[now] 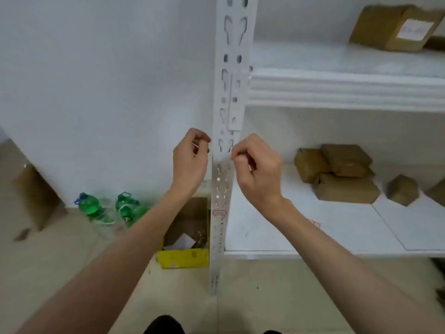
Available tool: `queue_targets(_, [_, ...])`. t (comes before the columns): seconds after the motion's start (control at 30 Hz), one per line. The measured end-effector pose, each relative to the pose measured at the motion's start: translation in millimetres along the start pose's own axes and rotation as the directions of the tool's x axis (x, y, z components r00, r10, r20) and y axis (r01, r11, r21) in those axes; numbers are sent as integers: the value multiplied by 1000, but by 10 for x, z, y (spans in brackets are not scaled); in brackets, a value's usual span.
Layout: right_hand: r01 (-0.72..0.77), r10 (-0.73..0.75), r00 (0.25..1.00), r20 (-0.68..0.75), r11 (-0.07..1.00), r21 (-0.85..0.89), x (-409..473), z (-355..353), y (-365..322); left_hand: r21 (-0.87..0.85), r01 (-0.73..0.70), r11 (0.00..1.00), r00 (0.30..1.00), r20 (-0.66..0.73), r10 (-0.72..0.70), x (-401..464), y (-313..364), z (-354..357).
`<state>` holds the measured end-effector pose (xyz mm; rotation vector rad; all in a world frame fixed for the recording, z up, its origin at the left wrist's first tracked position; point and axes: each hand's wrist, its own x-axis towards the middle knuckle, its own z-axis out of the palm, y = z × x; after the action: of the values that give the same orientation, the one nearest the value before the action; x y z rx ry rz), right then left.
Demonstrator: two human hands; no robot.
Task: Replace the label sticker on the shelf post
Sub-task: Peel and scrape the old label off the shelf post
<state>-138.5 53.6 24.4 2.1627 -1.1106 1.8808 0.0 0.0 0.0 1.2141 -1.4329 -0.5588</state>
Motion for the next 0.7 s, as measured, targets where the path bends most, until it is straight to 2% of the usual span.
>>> queue_targets(0.23, [-153, 178, 970, -165, 976, 155, -1233, 523, 714, -249, -111, 962, 994, -31, 106, -694, -992, 529])
queue_targets(0.4, [-239, 306, 914, -265, 936, 257, -1633, 698, 978, -363, -210, 908, 975, -14, 220, -934, -1351, 706])
queue_targets(0.53, [-382, 418, 902, -110, 890, 250, -1728, 717, 963, -335, -217, 917, 975, -27, 221, -935, -1378, 710])
queue_targets(0.7, [-560, 538, 828, 159, 770, 307, -1747, 697, 880, -202, -168, 965, 975, 112, 193, -890, -1340, 495])
